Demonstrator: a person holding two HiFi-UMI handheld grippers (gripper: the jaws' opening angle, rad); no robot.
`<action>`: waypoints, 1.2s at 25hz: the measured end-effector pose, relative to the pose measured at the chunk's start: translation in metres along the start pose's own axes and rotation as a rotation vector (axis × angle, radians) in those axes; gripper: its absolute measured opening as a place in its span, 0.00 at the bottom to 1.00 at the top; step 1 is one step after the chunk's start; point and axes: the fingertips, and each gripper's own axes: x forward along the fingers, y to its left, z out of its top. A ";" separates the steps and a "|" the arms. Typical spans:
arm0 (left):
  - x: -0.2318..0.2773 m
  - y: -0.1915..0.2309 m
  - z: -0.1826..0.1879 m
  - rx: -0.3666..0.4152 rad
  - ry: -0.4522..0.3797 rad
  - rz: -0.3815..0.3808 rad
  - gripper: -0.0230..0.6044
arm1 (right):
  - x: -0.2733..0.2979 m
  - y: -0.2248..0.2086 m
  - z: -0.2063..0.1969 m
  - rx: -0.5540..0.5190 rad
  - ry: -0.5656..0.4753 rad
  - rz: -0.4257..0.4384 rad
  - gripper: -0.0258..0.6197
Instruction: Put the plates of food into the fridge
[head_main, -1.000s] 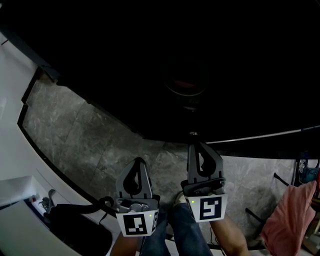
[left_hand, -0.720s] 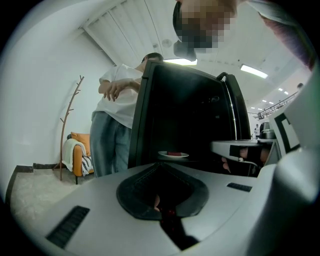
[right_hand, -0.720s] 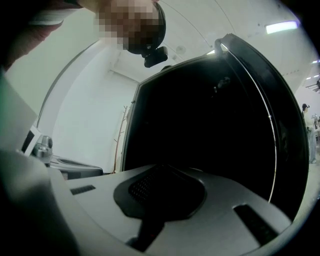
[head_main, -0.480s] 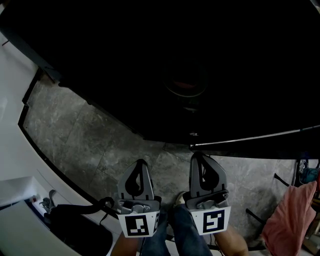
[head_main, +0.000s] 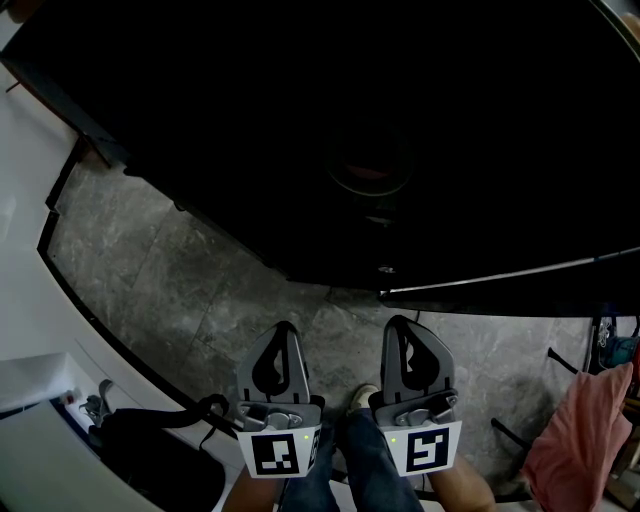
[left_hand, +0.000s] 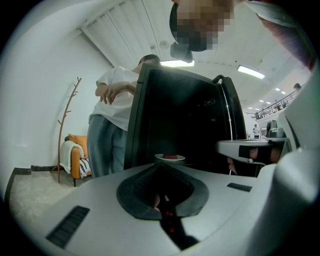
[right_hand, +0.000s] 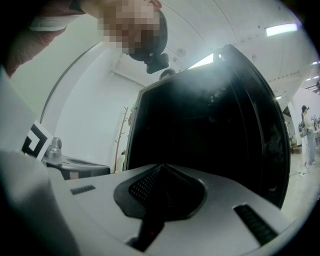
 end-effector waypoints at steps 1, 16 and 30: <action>0.000 -0.002 0.002 0.001 -0.003 -0.003 0.05 | -0.001 0.000 0.001 0.000 0.000 0.000 0.06; -0.010 -0.012 0.030 0.006 0.052 -0.010 0.05 | -0.002 -0.001 0.037 -0.005 -0.022 0.002 0.06; -0.016 -0.012 0.086 0.017 0.056 -0.020 0.05 | 0.004 0.004 0.087 0.003 -0.051 -0.007 0.06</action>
